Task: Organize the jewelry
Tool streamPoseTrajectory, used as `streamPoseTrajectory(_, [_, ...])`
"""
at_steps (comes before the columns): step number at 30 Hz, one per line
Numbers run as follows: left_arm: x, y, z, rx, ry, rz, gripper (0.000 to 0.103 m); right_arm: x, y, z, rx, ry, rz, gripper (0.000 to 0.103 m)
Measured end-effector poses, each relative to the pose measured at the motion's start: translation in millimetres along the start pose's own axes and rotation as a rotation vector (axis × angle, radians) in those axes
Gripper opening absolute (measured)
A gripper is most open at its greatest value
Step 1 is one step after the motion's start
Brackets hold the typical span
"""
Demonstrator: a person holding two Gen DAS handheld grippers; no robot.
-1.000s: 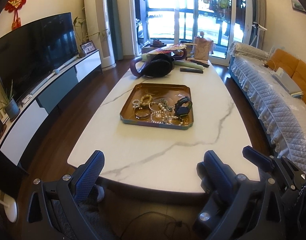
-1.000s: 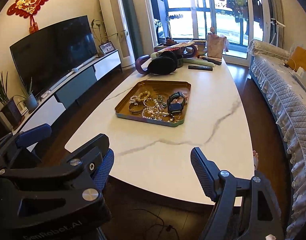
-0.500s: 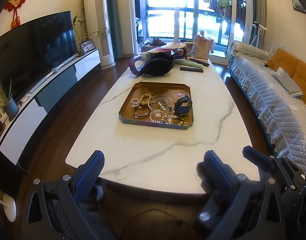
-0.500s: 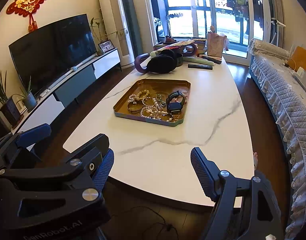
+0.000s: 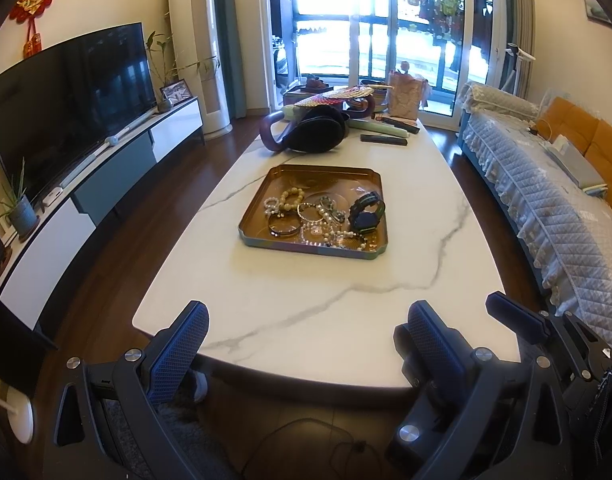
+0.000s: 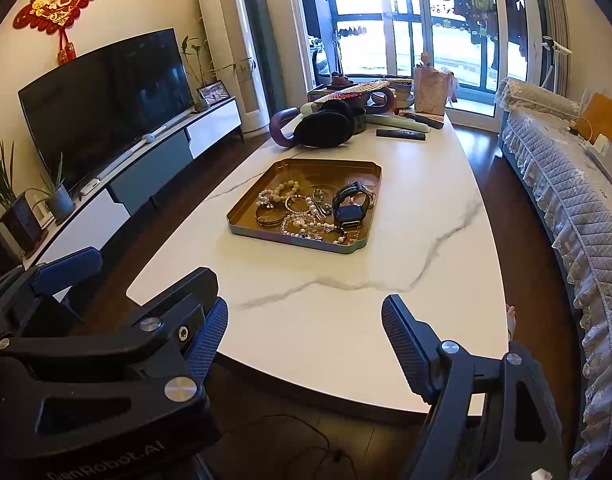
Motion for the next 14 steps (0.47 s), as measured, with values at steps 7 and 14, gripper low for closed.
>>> streamPoseTrajectory(7, [3.3,-1.5,-0.7,0.001,0.004,-0.001,0.100,-0.2,-1.0,0.1,0.001,0.004,0.000,0.077])
streamPoseTrajectory(14, [4.7,-0.6,-1.3,0.001,0.006,0.004,0.100,0.3,-1.1,-1.0,0.002,0.007,0.003,0.077])
Point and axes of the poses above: each gripper's, at about its wrist camera, not at the fingertips, and x roughly the way its jaws point, y to its left, z to its top, the point moved 10 cm from there along x, roughly the way its jaws point, and after that the axes turned 1 degree about -y, right-handed, at the moved point
